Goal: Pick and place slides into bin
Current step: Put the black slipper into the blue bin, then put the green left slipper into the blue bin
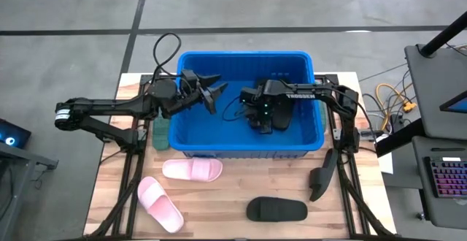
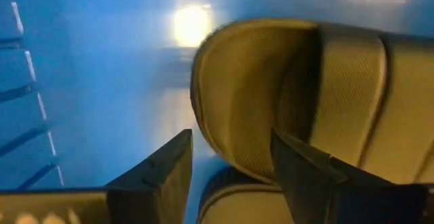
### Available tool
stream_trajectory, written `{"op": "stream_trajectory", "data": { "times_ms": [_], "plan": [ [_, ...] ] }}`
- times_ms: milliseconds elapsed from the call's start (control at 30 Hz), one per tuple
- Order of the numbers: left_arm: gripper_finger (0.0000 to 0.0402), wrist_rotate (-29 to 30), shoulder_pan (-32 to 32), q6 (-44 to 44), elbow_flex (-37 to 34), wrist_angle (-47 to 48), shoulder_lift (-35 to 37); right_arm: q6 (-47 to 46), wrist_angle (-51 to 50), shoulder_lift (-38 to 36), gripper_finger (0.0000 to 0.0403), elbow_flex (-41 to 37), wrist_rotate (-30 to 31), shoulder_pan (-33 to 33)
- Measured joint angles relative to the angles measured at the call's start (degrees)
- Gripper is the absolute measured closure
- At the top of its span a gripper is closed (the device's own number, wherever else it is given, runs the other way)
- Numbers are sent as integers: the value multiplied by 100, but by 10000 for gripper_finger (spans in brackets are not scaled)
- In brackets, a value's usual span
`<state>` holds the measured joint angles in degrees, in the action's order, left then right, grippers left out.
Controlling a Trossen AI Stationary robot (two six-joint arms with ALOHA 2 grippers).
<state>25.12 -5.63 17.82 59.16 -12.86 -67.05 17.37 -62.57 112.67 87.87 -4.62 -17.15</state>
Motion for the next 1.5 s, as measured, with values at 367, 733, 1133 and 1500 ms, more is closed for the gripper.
{"op": "stream_trajectory", "data": {
  "times_ms": [367, 733, 1133, 1500],
  "plan": [
    [198, -95, 0, -6, -28, 30, 0, -418, -690, -539, 202, 252, -75, 127],
    [198, -105, -44, 49, -13, 351, -11, -1919, -1057, -2261, 202, 207, 579, 650],
    [199, -79, 261, 148, 802, 1282, -409, -4261, -2038, -3775, 202, -52, 1970, 2717],
    [199, -98, 1014, -268, 2818, 3826, -1506, -7664, -2769, -3946, 215, -174, 2225, 5017]
  ]
}}
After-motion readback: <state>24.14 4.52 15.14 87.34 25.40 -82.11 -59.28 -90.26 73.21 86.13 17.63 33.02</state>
